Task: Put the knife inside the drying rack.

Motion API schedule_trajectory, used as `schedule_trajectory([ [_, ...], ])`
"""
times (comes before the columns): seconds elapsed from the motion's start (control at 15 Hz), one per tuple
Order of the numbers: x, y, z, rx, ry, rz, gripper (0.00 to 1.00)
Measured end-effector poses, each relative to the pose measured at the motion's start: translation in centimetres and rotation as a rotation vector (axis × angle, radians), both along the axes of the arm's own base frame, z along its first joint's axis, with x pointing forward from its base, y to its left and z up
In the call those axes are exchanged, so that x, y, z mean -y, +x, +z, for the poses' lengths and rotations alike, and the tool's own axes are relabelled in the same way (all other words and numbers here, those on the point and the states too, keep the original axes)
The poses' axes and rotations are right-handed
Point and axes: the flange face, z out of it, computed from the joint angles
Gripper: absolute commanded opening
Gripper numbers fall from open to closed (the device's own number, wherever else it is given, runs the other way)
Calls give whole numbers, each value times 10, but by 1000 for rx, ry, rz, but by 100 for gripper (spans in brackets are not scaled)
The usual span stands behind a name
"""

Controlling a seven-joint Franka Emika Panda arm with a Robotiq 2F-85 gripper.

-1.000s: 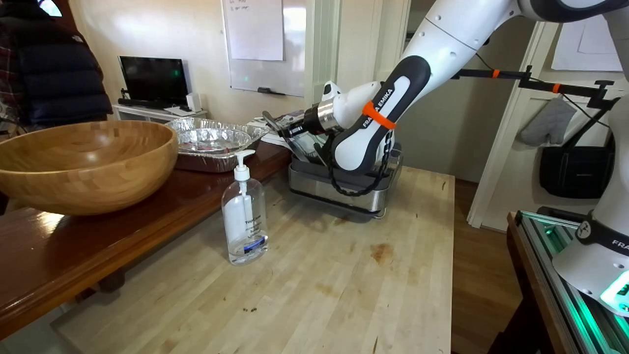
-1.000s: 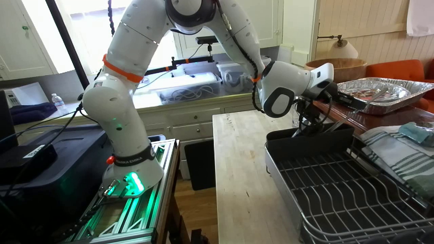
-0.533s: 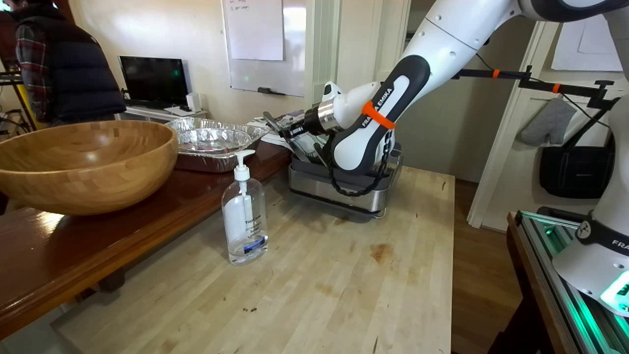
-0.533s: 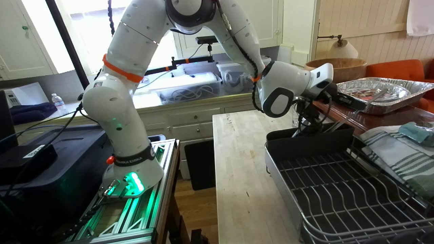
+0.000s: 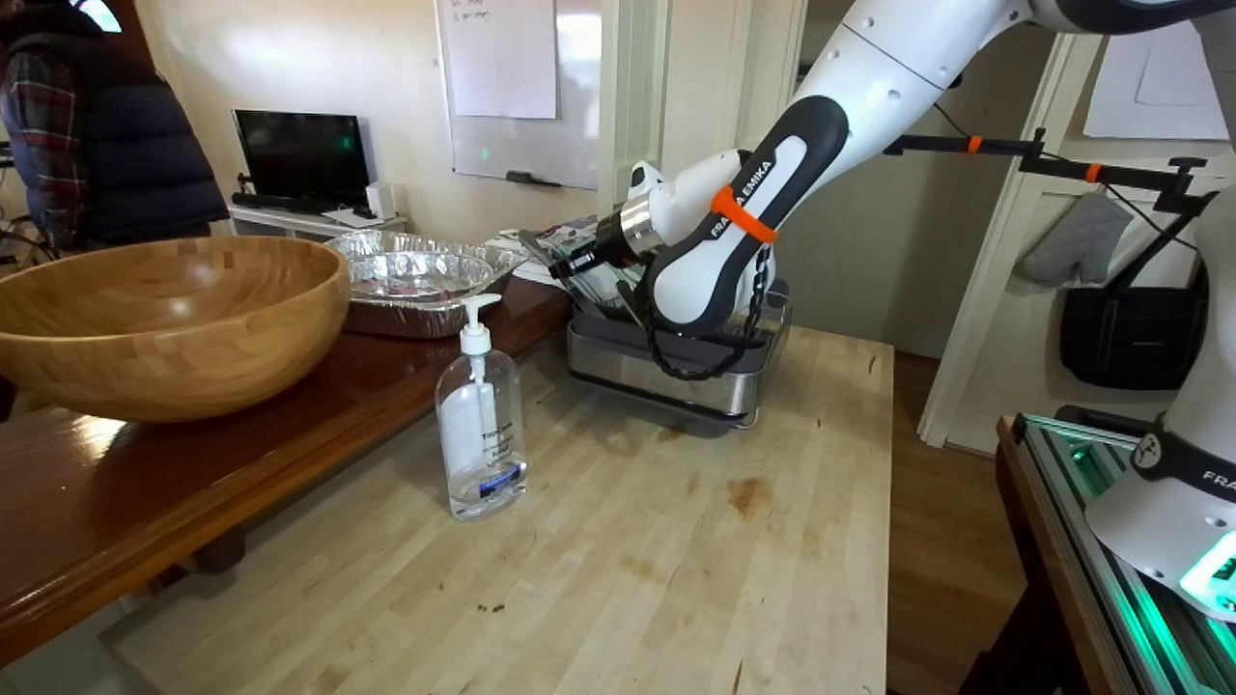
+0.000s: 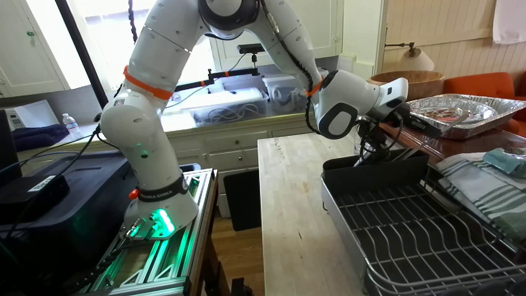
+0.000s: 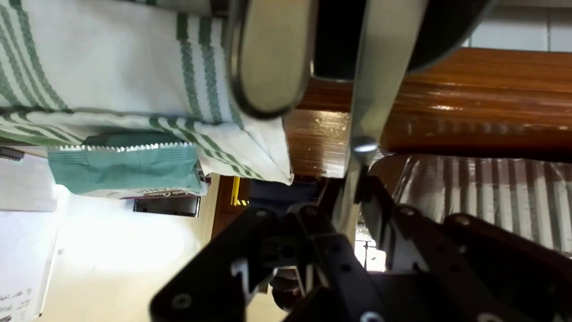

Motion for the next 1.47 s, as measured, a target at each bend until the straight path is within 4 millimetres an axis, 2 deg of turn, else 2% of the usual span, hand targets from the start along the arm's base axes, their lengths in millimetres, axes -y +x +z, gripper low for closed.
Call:
schedule_trajectory([
  [0.47,0,2,-3,-86,33,-29,4],
  [0.53,0,1,-4,-94,35,-33,10],
  [0.67,2,-1,-6,-107,40,-50,27],
  [0.8,3,-4,-9,-121,44,-66,27],
  [0.93,2,-7,-15,-153,49,-76,32],
  [1.07,2,-9,-16,-163,48,-83,55],
  [1.47,2,-10,-15,-169,43,-92,98],
])
